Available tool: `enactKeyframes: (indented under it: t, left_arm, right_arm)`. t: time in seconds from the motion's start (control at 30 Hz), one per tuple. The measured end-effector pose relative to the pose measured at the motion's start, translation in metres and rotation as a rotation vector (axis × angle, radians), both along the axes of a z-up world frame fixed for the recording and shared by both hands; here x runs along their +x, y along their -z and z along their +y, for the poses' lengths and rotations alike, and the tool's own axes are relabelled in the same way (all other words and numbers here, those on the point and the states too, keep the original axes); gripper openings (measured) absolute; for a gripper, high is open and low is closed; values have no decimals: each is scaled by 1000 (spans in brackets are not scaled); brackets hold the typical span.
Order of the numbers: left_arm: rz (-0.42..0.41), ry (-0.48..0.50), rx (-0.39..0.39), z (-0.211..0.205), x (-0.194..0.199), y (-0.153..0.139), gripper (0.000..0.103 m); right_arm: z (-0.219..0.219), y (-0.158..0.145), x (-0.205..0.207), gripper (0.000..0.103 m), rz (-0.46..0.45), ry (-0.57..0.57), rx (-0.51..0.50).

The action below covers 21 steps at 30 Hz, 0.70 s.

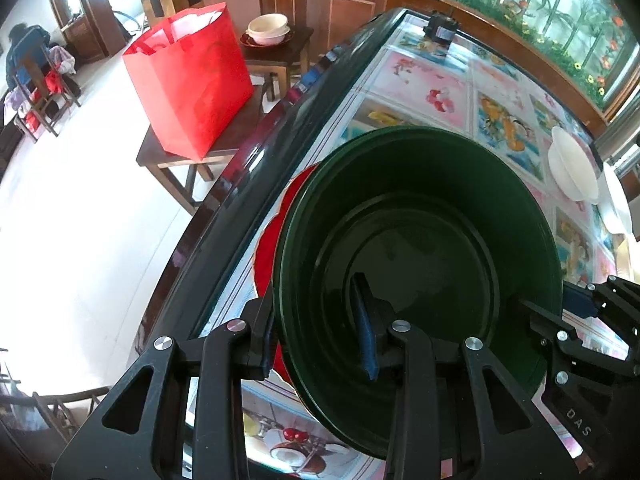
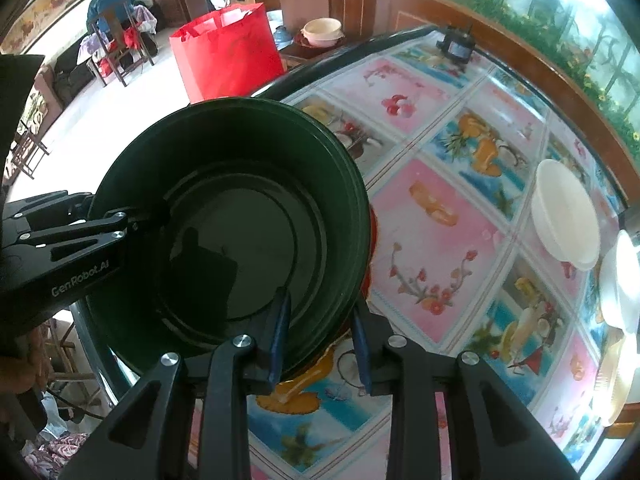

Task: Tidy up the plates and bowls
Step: 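Lower the green basin onto the red plates, then open both grippers to release the green basin rim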

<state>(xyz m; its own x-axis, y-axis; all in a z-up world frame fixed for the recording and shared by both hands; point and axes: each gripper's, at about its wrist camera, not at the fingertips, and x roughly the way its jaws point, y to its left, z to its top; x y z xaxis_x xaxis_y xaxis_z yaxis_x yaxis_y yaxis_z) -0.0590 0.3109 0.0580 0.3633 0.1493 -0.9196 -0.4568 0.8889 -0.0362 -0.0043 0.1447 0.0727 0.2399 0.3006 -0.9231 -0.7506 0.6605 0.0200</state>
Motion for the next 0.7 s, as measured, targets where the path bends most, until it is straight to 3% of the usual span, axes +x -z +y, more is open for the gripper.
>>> enactKeyframes:
  t: [0.2,0.33,0.43,0.53,0.7]
  left_arm:
    - [-18,-17,-40,5,-2,4,35]
    - [-54,-17,-43,6,-3,-4,52]
    - [-92,-18,9,4,-5,-22,63]
    - [-138,-11,42,-1,-5,-42,64]
    - [-206,27,26,-17,7,-72,64]
  right_arm:
    - [1,2,-1,34,9,1,13]
    - [-5,-3,-1,46,-5,19,29]
    - [-13,-11,0,53,-29,33,32]
    - [-28,-25,2,55,-61,63,42]
    - [-58,-54,5,57,-155,137,43]
